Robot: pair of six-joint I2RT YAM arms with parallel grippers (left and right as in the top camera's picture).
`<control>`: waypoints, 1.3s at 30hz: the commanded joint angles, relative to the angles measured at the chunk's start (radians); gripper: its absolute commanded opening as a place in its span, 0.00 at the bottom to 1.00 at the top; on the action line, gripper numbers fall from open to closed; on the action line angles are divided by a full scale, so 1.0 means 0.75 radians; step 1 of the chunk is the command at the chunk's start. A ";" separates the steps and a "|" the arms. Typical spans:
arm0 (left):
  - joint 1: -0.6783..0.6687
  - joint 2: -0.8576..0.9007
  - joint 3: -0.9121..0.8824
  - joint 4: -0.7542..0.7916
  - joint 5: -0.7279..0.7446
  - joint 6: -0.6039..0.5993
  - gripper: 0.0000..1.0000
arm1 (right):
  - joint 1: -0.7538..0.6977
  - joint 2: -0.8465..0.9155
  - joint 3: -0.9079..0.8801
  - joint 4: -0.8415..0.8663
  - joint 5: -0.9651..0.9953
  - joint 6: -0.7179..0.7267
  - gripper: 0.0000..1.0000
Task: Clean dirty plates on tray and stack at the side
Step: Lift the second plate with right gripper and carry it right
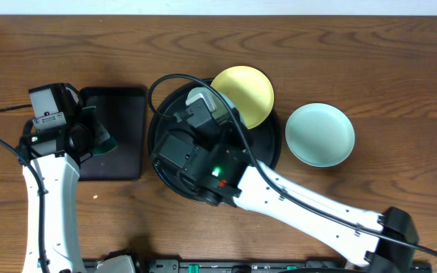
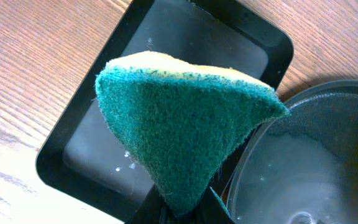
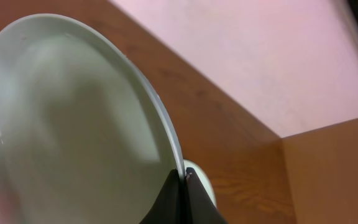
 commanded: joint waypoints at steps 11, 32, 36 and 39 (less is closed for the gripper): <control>0.005 0.005 0.019 -0.003 0.002 -0.018 0.08 | -0.110 -0.126 0.031 0.002 -0.289 0.061 0.01; 0.005 0.005 0.019 -0.028 0.002 -0.017 0.08 | -1.098 -0.237 0.031 -0.017 -1.682 0.049 0.01; 0.005 0.005 0.019 -0.028 0.002 -0.017 0.08 | -1.350 -0.240 0.030 -0.141 -1.651 0.030 0.01; 0.005 0.005 0.019 -0.027 0.001 -0.017 0.08 | -1.535 -0.238 -0.010 -0.215 -1.554 0.030 0.01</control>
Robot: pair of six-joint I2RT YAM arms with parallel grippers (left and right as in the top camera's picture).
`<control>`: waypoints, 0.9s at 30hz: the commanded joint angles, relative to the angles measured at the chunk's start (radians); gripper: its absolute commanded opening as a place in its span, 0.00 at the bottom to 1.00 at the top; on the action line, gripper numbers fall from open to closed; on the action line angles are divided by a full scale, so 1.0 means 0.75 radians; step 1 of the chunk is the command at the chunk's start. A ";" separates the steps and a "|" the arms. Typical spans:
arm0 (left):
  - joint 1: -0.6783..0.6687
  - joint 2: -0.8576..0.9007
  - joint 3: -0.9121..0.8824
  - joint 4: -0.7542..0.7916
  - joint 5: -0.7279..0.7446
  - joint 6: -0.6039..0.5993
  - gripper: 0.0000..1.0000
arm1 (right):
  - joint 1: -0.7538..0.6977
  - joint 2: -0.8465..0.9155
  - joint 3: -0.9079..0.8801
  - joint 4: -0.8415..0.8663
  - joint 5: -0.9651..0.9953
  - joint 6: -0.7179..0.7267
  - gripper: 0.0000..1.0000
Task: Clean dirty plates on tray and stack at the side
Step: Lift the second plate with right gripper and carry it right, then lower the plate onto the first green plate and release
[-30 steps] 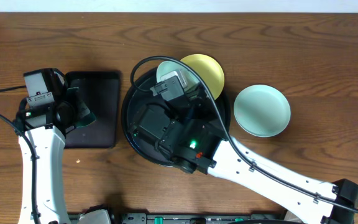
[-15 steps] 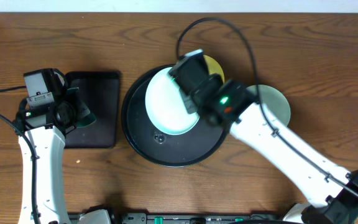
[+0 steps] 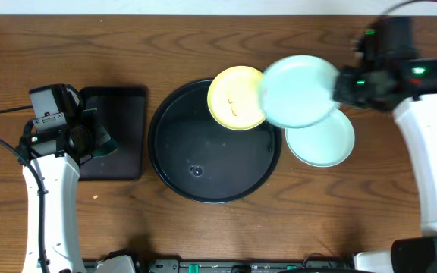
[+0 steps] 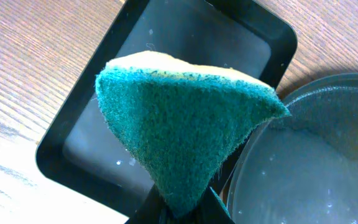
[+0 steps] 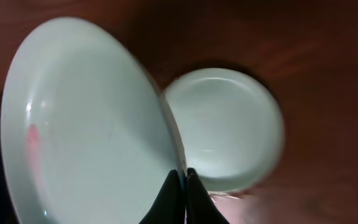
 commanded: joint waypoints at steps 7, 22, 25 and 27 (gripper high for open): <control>0.005 0.005 0.019 0.002 -0.004 -0.017 0.08 | -0.256 -0.019 -0.255 0.025 0.151 -0.006 0.01; 0.005 0.005 0.019 0.001 -0.004 -0.017 0.08 | -0.234 -0.017 -0.629 0.327 0.049 -0.052 0.14; 0.005 0.005 0.019 0.001 -0.004 -0.017 0.08 | -0.217 -0.017 -0.628 0.355 0.003 -0.067 0.23; 0.005 0.005 0.019 0.001 -0.004 -0.017 0.08 | -0.197 -0.017 -0.624 0.391 -0.081 -0.116 0.30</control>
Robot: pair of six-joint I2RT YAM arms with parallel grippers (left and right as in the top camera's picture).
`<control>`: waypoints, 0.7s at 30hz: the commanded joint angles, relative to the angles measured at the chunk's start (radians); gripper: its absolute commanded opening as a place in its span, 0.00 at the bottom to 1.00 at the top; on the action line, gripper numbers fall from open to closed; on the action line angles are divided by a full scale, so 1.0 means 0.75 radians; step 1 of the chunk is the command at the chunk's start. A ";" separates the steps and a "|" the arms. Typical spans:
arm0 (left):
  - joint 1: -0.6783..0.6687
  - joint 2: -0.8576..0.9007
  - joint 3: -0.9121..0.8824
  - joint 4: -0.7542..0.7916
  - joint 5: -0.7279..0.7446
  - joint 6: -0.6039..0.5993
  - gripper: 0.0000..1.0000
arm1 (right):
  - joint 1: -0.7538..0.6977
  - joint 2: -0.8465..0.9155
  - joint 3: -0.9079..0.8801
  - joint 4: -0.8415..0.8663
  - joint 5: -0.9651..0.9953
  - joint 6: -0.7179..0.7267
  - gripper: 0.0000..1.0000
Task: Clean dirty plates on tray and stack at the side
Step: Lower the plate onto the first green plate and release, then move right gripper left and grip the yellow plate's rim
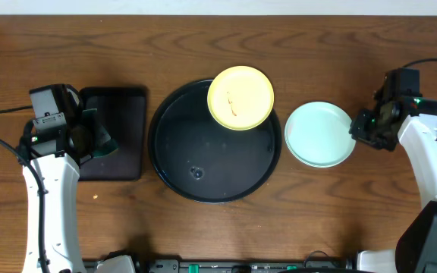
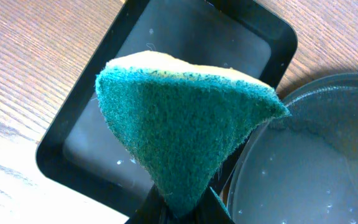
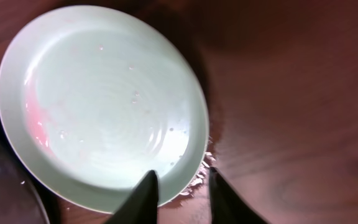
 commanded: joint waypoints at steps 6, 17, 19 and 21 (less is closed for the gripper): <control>0.005 0.005 0.019 0.003 -0.004 -0.017 0.08 | 0.152 -0.004 0.130 0.061 -0.227 -0.092 0.39; 0.005 0.008 0.019 0.008 -0.004 -0.017 0.08 | 0.409 0.494 0.831 -0.046 -0.306 -0.221 0.48; 0.005 0.008 0.019 0.008 -0.004 -0.017 0.08 | 0.435 0.602 0.942 -0.080 -0.316 -0.256 0.50; 0.005 0.008 0.019 0.007 -0.004 -0.017 0.08 | 0.475 0.740 1.055 -0.095 -0.315 -0.293 0.52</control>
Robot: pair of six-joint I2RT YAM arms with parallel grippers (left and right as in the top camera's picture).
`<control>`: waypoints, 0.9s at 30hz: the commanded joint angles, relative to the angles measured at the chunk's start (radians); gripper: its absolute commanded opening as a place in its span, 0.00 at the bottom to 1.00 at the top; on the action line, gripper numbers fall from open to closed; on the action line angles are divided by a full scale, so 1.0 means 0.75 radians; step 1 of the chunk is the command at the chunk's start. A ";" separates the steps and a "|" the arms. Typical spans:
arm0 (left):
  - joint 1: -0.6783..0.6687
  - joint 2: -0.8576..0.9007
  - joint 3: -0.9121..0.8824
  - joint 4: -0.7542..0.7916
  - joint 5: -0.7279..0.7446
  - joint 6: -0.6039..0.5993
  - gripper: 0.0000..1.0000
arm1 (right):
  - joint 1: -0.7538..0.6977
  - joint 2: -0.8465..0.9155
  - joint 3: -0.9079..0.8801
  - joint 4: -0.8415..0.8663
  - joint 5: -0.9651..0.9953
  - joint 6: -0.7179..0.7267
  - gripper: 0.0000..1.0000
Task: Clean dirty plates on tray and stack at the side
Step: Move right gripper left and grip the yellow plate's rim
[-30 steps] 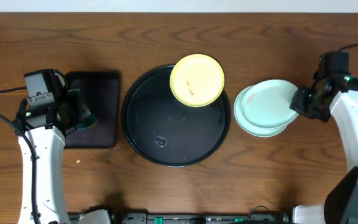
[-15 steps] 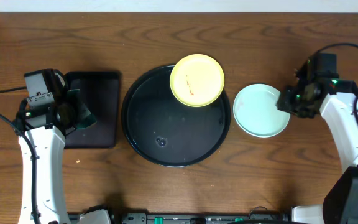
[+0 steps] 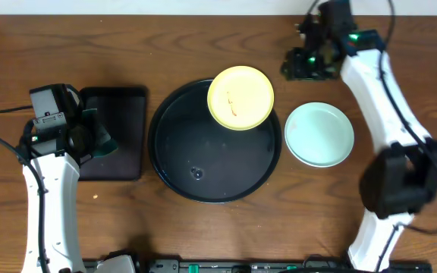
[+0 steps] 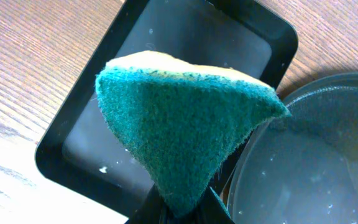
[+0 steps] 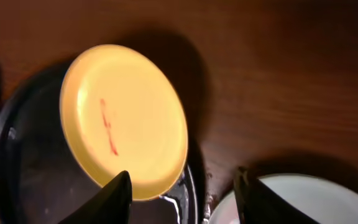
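Observation:
A yellow plate [image 3: 240, 97] with a red smear [image 5: 107, 127] leans on the far rim of the round black tray [image 3: 196, 171]. Pale green plates [image 3: 320, 134] lie stacked on the table to the right of the tray. My right gripper [image 3: 300, 64] hovers open and empty behind the stack, near the yellow plate's right edge; in its wrist view its fingers [image 5: 110, 199] stand wide apart above the tray rim. My left gripper [image 3: 97, 138] stays shut on a green and yellow sponge [image 4: 182, 127] over the rectangular black tray [image 4: 98, 134].
The rectangular black tray [image 3: 112, 133] sits at the left beside the round one. The wood table [image 3: 203, 45] runs behind both. Water drops lie in the round tray [image 4: 303, 168].
My right gripper has left the green stack's right edge and now hovers open at the back, beside the yellow plate. The left arm and sponge have not moved.
My right gripper held a pale green plate over the round tray. Then it carried that plate above the green plate on the table. Then the plate lay on that plate and the gripper was open beside it. Now the gripper is near the yellow plate.

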 commanded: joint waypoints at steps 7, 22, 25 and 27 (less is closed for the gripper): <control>0.005 0.003 0.019 0.004 -0.004 -0.017 0.08 | 0.100 0.334 0.169 0.004 -0.003 -0.107 0.51; 0.005 0.003 0.019 0.004 -0.004 -0.017 0.08 | 0.112 0.380 0.169 -0.006 0.009 -0.115 0.01; 0.005 0.003 0.019 0.004 -0.003 -0.017 0.08 | 0.121 0.351 0.169 -0.027 -0.027 -0.115 0.01; 0.005 0.003 0.019 0.003 -0.002 -0.018 0.08 | 0.135 0.321 0.169 -0.054 -0.033 -0.115 0.01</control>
